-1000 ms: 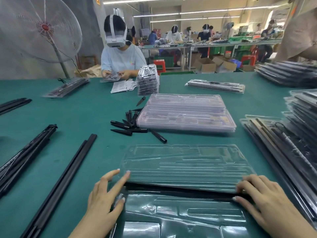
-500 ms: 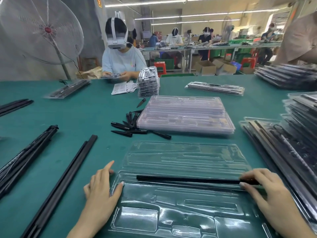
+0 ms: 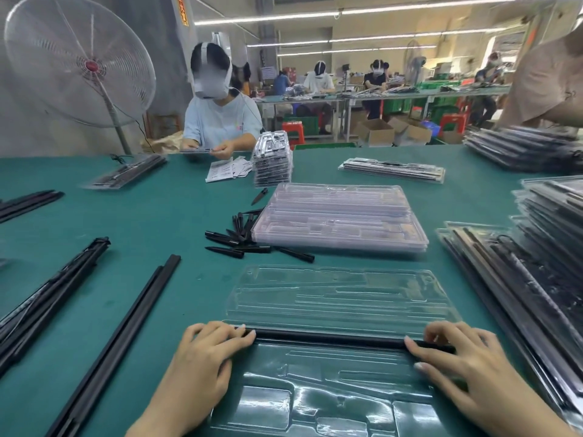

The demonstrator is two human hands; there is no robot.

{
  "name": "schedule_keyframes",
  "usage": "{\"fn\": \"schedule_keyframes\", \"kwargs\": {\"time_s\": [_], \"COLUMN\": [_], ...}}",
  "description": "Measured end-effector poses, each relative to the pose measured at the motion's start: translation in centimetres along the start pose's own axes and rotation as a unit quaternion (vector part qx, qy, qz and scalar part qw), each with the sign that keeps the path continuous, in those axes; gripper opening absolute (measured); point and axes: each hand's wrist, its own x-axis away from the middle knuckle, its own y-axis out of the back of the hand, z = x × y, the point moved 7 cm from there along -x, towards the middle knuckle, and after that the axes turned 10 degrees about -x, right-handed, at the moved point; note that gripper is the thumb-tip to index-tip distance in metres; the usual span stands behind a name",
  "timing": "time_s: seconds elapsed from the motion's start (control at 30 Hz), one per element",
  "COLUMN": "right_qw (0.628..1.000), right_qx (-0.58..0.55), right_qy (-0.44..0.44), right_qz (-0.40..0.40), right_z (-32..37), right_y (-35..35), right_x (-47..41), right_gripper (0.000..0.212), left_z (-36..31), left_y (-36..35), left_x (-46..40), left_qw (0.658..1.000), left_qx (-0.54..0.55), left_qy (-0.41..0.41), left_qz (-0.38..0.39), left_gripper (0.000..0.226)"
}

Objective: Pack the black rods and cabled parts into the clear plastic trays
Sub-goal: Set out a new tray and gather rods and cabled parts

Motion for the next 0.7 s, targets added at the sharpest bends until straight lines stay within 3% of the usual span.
{"fn": "schedule_keyframes", "kwargs": {"time_s": [0.3, 0.57, 0.7], "right_qw": [1.000, 1.000, 0.999], "right_qx": [0.007, 0.012, -0.013], "right_qy": [0.017, 0.005, -0.011], "right_qz": [-0.011, -0.024, -0.030], "right_z": [0.1, 0.4, 0.3], "right_y": [-0.3, 0.9, 1.7], "right_x": [-0.1, -1.2, -1.7], "right_gripper": [0.061, 0.063, 0.062], "left_z": [1.2, 4.0, 6.7], "left_y": [-0.6, 0.5, 2.2], "left_x": [0.1, -1.0, -0.6], "left_qw": [0.997, 0.963, 0.962], "left_qx": [0.068, 0.233, 0.213], "left_qy": [0.048, 0.123, 0.170], "left_qz": [-0.004, 0.049, 0.032], "left_gripper": [0.046, 0.040, 0.037]}}
